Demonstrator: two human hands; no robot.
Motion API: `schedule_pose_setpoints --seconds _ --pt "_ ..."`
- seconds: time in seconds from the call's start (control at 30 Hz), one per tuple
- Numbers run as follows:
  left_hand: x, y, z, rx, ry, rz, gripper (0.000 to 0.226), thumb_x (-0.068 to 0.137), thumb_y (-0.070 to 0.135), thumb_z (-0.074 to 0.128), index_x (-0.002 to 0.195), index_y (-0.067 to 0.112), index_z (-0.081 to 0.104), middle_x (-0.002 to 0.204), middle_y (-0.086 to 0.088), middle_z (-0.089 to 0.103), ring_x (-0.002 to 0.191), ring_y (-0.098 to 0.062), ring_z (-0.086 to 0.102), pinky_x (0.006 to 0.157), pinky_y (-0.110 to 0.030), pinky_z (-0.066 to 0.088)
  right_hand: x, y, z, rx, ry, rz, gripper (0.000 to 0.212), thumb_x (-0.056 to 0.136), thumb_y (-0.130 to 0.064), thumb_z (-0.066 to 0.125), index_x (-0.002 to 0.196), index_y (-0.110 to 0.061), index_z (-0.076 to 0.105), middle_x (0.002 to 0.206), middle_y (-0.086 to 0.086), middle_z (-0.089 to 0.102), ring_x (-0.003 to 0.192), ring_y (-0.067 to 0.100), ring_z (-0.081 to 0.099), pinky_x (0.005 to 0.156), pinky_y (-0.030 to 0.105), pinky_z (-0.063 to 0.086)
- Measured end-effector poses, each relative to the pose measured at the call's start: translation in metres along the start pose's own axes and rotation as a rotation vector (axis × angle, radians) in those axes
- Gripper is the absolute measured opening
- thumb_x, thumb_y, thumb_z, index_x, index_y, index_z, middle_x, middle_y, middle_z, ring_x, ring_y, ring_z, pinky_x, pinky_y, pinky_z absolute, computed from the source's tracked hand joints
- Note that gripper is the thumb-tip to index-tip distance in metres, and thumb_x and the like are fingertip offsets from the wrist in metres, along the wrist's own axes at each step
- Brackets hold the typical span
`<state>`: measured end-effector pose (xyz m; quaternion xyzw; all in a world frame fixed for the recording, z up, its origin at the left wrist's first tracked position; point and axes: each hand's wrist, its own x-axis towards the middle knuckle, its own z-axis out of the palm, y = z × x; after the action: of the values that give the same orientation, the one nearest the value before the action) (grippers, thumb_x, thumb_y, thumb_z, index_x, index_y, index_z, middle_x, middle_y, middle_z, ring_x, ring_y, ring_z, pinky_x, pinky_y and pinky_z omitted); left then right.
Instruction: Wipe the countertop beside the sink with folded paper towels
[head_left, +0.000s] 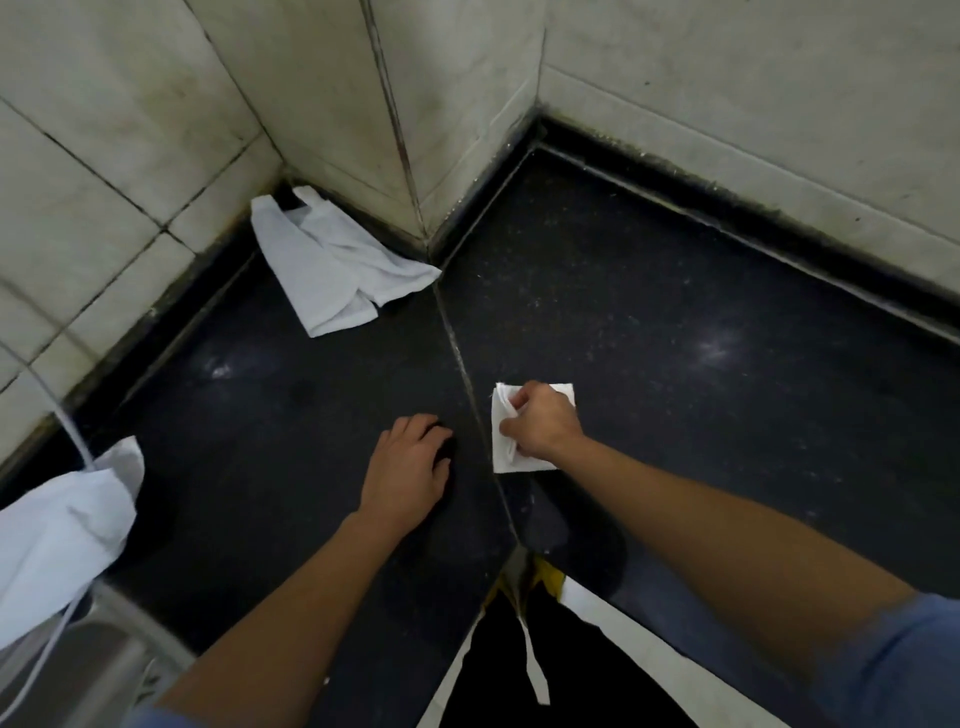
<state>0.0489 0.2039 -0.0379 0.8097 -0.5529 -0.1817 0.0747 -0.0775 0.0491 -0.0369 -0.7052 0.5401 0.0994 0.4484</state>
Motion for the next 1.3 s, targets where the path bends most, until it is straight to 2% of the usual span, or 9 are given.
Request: schedule_pose_setpoints --seconds 0.17,0.3,0.4,0.5,0.6,0.87,1.0,1.13,1.3 --pt "0.000 0.002 -0.002 -0.027 0.019 0.005 0.036 0.085 0.021 0.066 0.119 0.011 0.062 0.126 -0.007 0.056 0.113 -0.027 0.052 0.092 -0.039 0.045 -0.004 0.003 0.007 -0.107 -0.002 -0.065 0.052 0.081 -0.046 0.070 0.120 -0.012 0.058 0.109 0.004 0.065 0.104 0.022 0.061 0.086 0.032 0.047" --pt "0.016 0.026 -0.005 -0.036 0.037 0.108 0.040 0.089 0.024 0.060 0.128 0.012 0.056 0.138 -0.009 0.048 0.125 -0.027 0.045 0.099 -0.039 0.042 -0.014 0.033 -0.007 -0.349 0.245 -0.396 0.033 0.093 -0.026 0.057 0.123 -0.011 0.059 0.113 0.006 0.063 0.106 0.026 0.059 0.084 0.038 0.050" --pt "0.030 0.048 0.001 0.073 -0.094 0.222 0.051 0.096 0.031 0.048 0.143 0.014 0.038 0.155 -0.007 0.025 0.142 -0.026 0.024 0.111 -0.039 0.028 -0.018 0.061 -0.006 -0.615 0.348 -0.618 0.039 0.090 -0.019 0.058 0.127 -0.006 0.057 0.132 0.013 0.057 0.123 0.031 0.053 0.090 0.043 0.052" --pt "0.040 0.048 0.012 0.244 -0.264 0.223 0.065 0.098 0.043 0.040 0.151 0.014 0.015 0.161 -0.003 0.000 0.147 -0.023 -0.001 0.118 -0.041 0.013 -0.016 0.078 -0.002 -0.789 0.177 -0.517 0.063 0.097 -0.042 0.021 0.148 -0.006 0.029 0.158 0.011 0.021 0.146 0.024 0.022 0.110 0.048 0.034" --pt "0.041 0.036 0.020 0.296 -0.320 0.231 0.073 0.098 0.051 0.033 0.153 0.015 0.002 0.160 0.000 -0.012 0.147 -0.024 -0.010 0.120 -0.044 0.005 -0.010 0.097 -0.005 -0.839 0.082 -0.426 0.072 0.093 -0.055 -0.002 0.150 -0.011 -0.009 0.156 0.003 -0.020 0.147 0.017 -0.015 0.118 0.050 0.003" --pt "0.039 0.033 0.018 0.328 -0.314 0.241 0.077 0.097 0.054 0.031 0.152 0.014 -0.005 0.160 -0.002 -0.015 0.146 -0.026 -0.014 0.120 -0.046 0.002 -0.008 0.097 -0.018 -0.889 0.066 -0.436 0.082 0.093 -0.065 0.008 0.152 -0.009 -0.001 0.160 0.008 -0.010 0.148 0.023 -0.010 0.118 0.054 0.006" --pt "0.023 0.022 0.005 0.258 -0.238 0.123 0.073 0.097 0.052 0.035 0.152 0.015 0.005 0.161 -0.001 -0.009 0.147 -0.023 -0.008 0.119 -0.042 0.005 0.006 0.061 -0.036 -0.797 0.184 -0.538 0.066 0.094 -0.056 0.036 0.146 -0.014 0.034 0.155 0.007 0.030 0.142 0.026 0.027 0.110 0.047 0.028" --pt "-0.006 0.007 -0.004 0.229 -0.199 0.019 0.066 0.097 0.049 0.039 0.151 0.016 0.019 0.161 -0.002 0.001 0.148 -0.024 0.003 0.118 -0.042 0.012 0.032 0.016 -0.045 -0.826 -0.024 -0.416 0.065 0.087 -0.050 0.059 0.139 -0.019 0.037 0.131 0.008 0.050 0.120 0.027 0.047 0.102 0.045 0.036" --pt "-0.044 -0.002 -0.011 0.176 -0.145 -0.121 0.058 0.096 0.044 0.044 0.146 0.016 0.034 0.160 -0.003 0.013 0.146 -0.025 0.013 0.116 -0.041 0.019 0.044 0.001 -0.046 -0.665 -0.240 -0.251 0.035 0.084 -0.038 0.068 0.111 -0.019 0.057 0.104 0.003 0.061 0.088 0.020 0.056 0.072 0.032 0.042"
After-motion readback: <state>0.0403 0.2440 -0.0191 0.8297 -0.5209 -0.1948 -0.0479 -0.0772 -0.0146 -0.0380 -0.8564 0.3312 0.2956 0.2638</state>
